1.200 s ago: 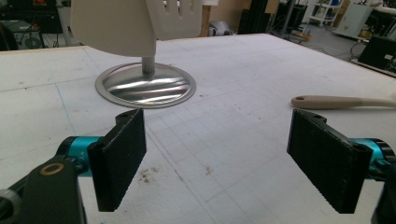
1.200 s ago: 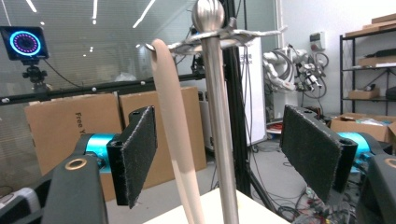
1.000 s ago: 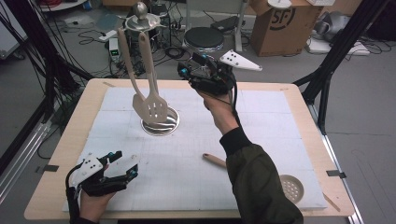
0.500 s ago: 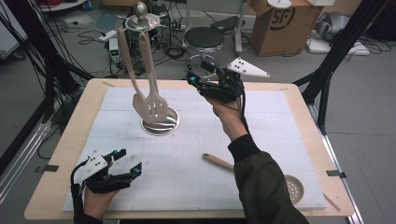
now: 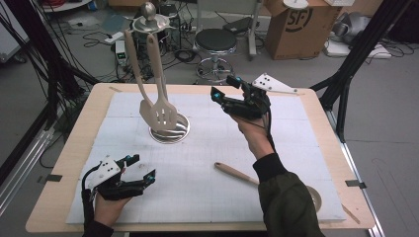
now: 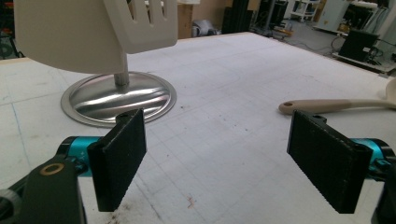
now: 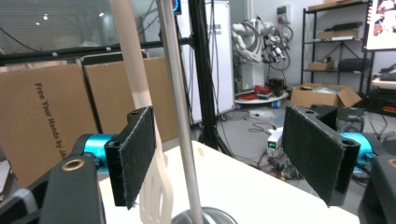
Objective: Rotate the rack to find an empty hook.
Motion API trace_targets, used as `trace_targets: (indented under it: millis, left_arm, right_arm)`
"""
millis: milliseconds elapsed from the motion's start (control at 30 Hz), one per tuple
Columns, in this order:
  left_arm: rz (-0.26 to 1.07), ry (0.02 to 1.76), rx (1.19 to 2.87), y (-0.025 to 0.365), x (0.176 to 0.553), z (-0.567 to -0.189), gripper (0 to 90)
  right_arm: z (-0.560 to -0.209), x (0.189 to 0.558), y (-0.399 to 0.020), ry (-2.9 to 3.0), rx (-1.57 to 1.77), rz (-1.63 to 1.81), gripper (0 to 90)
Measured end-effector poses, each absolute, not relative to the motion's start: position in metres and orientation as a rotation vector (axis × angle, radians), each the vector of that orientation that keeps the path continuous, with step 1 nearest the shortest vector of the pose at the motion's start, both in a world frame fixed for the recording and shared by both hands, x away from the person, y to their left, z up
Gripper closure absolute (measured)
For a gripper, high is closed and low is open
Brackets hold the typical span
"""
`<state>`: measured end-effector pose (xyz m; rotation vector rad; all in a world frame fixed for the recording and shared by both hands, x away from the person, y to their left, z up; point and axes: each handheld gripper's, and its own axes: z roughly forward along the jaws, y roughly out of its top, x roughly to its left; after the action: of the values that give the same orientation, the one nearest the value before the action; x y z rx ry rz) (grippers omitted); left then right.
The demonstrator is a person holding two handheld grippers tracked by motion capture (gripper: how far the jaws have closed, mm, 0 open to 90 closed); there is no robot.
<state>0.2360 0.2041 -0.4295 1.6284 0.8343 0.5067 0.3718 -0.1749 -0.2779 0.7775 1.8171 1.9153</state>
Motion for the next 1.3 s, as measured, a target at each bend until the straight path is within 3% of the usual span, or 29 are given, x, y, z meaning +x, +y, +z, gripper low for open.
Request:
trace_targets:
  millis: [700, 1300]
  left_arm:
    - [0.489, 0.836, 1.631, 0.202, 0.242, -0.431, 20.2]
    - [0.492, 0.841, 1.632, 0.203, 0.243, -0.432, 20.2]
  right_arm:
    - [-0.317, 0.348, -0.229, 1.827, 0.871, 1.834, 24.3]
    - [-0.33, 0.337, -0.213, 1.959, 0.836, 1.712, 24.2]
